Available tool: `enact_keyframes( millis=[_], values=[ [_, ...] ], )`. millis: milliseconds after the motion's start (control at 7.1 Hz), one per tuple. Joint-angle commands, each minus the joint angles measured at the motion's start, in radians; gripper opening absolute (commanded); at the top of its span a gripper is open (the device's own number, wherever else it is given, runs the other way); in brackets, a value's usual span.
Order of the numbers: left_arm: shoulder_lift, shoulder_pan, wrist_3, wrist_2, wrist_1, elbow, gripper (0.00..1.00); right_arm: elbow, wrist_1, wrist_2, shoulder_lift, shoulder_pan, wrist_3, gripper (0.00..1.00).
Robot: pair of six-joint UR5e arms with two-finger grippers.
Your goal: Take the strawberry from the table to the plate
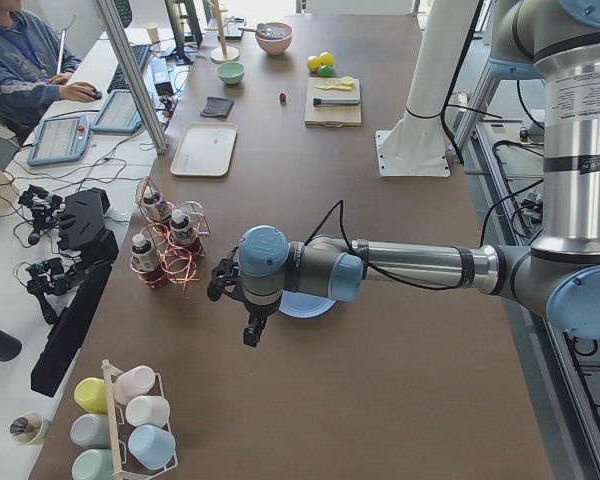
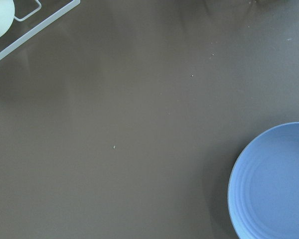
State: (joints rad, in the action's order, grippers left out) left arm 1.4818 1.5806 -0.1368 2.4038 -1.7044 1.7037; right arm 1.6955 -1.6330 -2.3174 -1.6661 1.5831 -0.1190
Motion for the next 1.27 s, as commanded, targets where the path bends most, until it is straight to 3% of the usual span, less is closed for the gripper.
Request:
enact_keyframes(
  millis=[0, 141, 423, 563, 704, 845, 1127],
  values=[
    [0.015, -0.008, 0.090, 0.026, -0.014, -0.012, 1.00, 0.003, 0.051, -0.002, 0.005, 0.000, 0.002, 1.00],
    [0.038, -0.008, 0.182, 0.094, -0.065, -0.021, 1.00, 0.001, 0.127, -0.037, -0.001, -0.002, 0.002, 1.00],
    [0.013, -0.010, 0.181, 0.101, -0.260, -0.044, 1.00, -0.007, 0.192, -0.043, 0.000, -0.002, 0.004, 1.00],
    [0.021, -0.039, 0.203, 0.100, -0.335, -0.097, 0.99, -0.007, 0.193, -0.045, 0.006, -0.003, 0.007, 1.00],
    [0.041, -0.071, 0.226, 0.094, -0.372, -0.131, 0.93, -0.002, 0.193, -0.046, 0.008, -0.005, 0.021, 1.00],
    [0.038, -0.095, 0.221, 0.090, -0.418, -0.186, 0.98, 0.001, 0.194, -0.051, 0.008, -0.015, 0.034, 1.00],
    [0.038, -0.183, 0.296, 0.083, -0.643, -0.353, 0.98, 0.003, 0.206, -0.050, 0.009, -0.037, 0.035, 1.00]
  ],
)
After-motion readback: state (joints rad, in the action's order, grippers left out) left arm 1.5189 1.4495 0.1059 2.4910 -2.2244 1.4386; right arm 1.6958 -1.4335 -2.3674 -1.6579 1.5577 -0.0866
